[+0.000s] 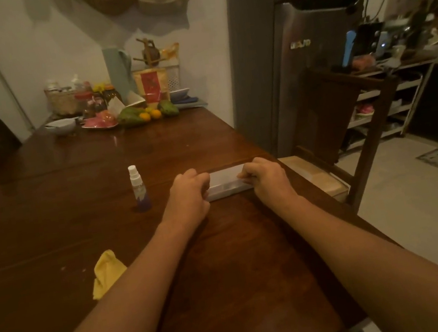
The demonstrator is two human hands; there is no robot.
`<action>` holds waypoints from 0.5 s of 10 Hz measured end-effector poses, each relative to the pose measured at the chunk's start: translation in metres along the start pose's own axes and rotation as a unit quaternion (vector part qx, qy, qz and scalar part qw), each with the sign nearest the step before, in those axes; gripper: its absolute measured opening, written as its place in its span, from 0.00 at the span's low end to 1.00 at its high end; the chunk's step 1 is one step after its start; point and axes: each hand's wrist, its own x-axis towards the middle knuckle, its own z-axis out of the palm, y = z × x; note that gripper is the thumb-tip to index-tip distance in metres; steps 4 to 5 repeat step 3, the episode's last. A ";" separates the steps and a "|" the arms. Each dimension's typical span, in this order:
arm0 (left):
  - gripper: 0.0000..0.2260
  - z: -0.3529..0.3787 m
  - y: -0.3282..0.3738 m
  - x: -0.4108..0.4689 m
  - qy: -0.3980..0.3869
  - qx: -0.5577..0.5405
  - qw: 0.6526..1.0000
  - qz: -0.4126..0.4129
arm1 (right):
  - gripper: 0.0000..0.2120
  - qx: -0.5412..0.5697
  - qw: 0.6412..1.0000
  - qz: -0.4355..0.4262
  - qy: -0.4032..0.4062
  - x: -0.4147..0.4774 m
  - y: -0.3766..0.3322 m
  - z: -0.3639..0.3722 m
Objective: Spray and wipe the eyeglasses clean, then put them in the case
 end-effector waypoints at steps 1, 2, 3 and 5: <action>0.12 -0.005 0.000 0.004 -0.018 -0.005 1.000 -0.007 | 0.11 -0.005 0.999 0.010 -0.036 0.004 -0.002 -0.005; 0.10 -0.013 0.002 0.005 -0.058 -0.005 0.998 -0.031 | 0.11 -0.016 0.996 0.004 -0.088 0.003 -0.002 -0.011; 0.12 -0.022 -0.001 0.006 -0.108 -0.045 0.992 -0.043 | 0.14 -0.012 0.995 -0.020 -0.102 0.001 -0.001 -0.015; 0.12 -0.022 -0.001 0.006 -0.108 -0.045 0.992 -0.043 | 0.14 -0.012 0.995 -0.020 -0.102 0.001 -0.001 -0.015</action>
